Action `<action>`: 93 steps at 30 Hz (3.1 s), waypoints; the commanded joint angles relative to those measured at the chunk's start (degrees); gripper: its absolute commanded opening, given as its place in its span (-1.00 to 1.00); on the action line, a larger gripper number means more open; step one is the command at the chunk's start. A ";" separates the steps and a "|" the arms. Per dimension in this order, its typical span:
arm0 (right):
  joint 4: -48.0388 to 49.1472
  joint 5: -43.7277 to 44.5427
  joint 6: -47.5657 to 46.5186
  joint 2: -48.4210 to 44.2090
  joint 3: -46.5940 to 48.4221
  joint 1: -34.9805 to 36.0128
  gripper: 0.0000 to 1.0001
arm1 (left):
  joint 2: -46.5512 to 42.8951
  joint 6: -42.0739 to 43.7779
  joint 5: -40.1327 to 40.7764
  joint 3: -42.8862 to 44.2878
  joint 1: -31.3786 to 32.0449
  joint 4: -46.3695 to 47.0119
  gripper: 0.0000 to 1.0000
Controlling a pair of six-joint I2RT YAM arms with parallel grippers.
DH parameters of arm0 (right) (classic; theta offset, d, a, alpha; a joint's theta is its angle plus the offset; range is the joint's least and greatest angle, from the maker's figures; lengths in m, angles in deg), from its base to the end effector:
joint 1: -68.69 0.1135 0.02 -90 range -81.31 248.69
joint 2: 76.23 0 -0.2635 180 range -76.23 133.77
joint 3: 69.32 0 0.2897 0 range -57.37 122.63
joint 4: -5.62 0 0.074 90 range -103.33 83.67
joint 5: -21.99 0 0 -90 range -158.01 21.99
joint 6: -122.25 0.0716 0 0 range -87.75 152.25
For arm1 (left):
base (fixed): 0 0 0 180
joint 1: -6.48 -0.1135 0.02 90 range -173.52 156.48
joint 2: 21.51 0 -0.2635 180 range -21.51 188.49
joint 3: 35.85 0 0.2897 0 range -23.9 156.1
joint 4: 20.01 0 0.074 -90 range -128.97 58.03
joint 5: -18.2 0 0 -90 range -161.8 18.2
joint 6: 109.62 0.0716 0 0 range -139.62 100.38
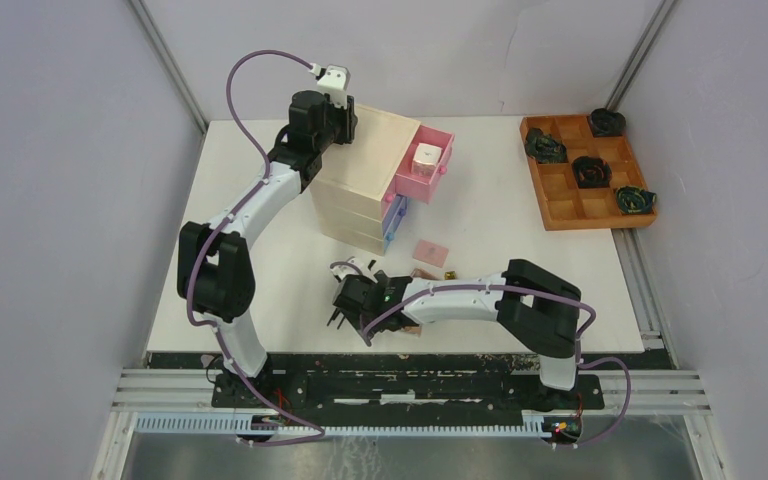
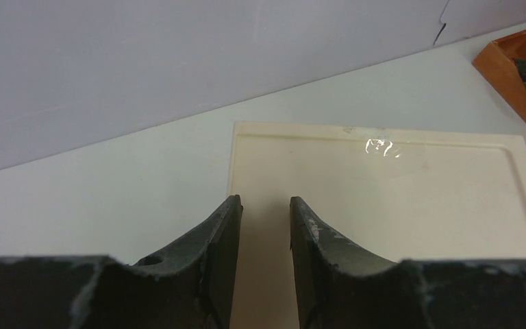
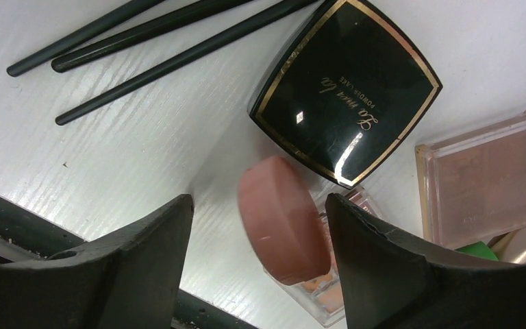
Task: Organize the makeup
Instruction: Pick up the makeup from the center of the board, then place the makeup in the drawer.
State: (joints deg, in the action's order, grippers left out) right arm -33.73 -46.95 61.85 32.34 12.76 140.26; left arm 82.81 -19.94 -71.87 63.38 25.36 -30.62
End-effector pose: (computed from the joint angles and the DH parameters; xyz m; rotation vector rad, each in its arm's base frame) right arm 0.1575 0.3911 0.1056 -0.8322 2.4575 0.1227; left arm 0.4862 -0.1664 0.3037 0.2994 1.8269 -0.2350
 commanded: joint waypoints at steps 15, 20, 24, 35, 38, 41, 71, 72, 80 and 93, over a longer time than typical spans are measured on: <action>-4.24 2.96 -0.59 1.37 2.63 0.05 -0.87 | 7.27 2.01 4.67 -6.01 -1.47 -23.72 -0.17; -4.84 3.04 -1.67 -2.19 2.84 0.06 -0.97 | 6.83 2.07 4.82 -6.14 -1.47 -23.76 -0.17; -8.47 3.20 -3.45 -8.52 5.40 0.06 -0.97 | 6.62 2.08 4.82 -5.88 -1.47 -23.93 -0.17; -26.54 8.21 -13.52 -13.88 35.09 -4.48 -0.94 | 6.08 1.60 3.97 -6.01 -1.51 -23.82 -0.17; -27.22 6.49 -16.15 -11.39 43.78 -10.61 -0.93 | 6.06 1.38 3.48 -6.08 -1.46 -23.63 -0.17; -27.52 2.63 -17.29 -7.31 51.81 -17.63 -0.93 | 6.03 1.29 3.28 -6.16 -1.47 -23.55 -0.17; -24.14 -7.28 -16.45 1.14 50.11 -35.25 -0.87 | 6.61 1.86 4.30 -5.89 -1.46 -23.72 -0.17; -24.30 -8.05 -16.47 1.04 50.22 -35.27 -0.82 | 6.55 1.88 4.32 -5.85 -1.47 -23.75 -0.18; -23.20 -8.53 -19.21 -1.94 49.91 -35.19 0.16 | 6.95 1.73 4.04 -5.79 -1.47 -23.76 -0.18; -21.60 -8.57 -21.73 -3.93 47.73 -35.18 0.52 | 7.09 1.72 4.01 -5.66 -1.49 -23.67 -0.18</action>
State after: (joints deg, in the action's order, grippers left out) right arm -57.03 -55.36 40.93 30.09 60.96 104.94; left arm 82.81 -19.94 -71.94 63.14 25.36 -30.27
